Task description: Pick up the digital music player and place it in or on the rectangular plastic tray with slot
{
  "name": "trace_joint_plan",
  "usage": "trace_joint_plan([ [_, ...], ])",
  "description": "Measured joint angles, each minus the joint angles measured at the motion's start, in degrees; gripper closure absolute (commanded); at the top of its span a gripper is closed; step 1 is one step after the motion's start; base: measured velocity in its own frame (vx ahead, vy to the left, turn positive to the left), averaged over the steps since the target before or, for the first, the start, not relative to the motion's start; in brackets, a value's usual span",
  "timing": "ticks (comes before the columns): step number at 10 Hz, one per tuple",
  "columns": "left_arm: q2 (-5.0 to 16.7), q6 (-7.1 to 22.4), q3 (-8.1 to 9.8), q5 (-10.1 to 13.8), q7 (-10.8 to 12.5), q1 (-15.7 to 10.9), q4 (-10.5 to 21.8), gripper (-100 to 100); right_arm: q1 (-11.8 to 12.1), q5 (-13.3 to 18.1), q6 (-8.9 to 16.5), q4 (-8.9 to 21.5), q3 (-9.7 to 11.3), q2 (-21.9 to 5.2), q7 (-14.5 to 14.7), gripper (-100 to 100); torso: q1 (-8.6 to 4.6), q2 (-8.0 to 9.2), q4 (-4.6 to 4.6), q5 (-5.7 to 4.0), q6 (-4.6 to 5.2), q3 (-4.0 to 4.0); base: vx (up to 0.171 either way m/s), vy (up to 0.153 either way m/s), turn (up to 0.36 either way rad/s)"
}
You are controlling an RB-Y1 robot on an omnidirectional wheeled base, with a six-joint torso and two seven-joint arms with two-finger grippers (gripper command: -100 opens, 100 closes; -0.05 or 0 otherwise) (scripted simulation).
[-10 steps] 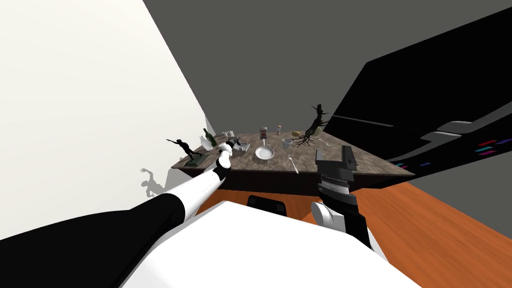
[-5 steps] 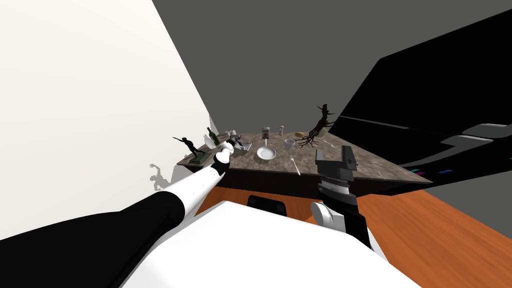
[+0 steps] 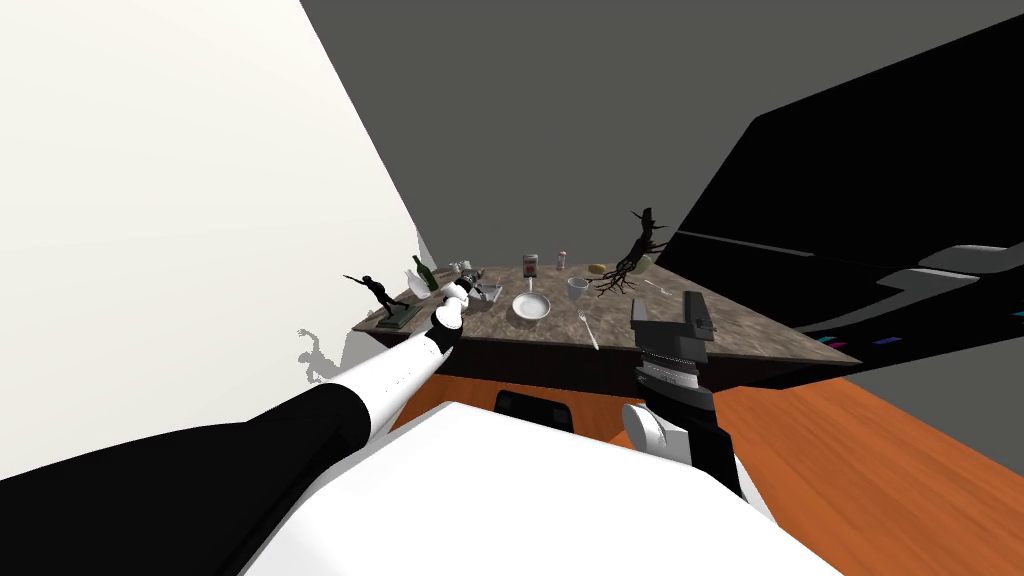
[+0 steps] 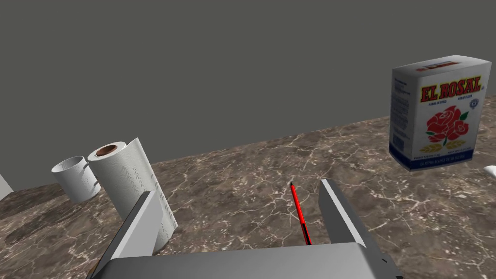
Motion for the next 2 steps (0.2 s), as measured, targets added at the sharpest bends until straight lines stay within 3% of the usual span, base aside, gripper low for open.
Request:
trace_joint_plan([
  [2, 0.00, 0.00, 0.00, 0.00, 0.00, 0.00, 0.00, 0, 0.00, 0.00, 0.00, 0.00, 0.00, 0.00, 0.00, 0, 0.00, 0.00, 0.00, 0.00, 0.00, 0.00, 0.000, 0.000, 0.000],
])
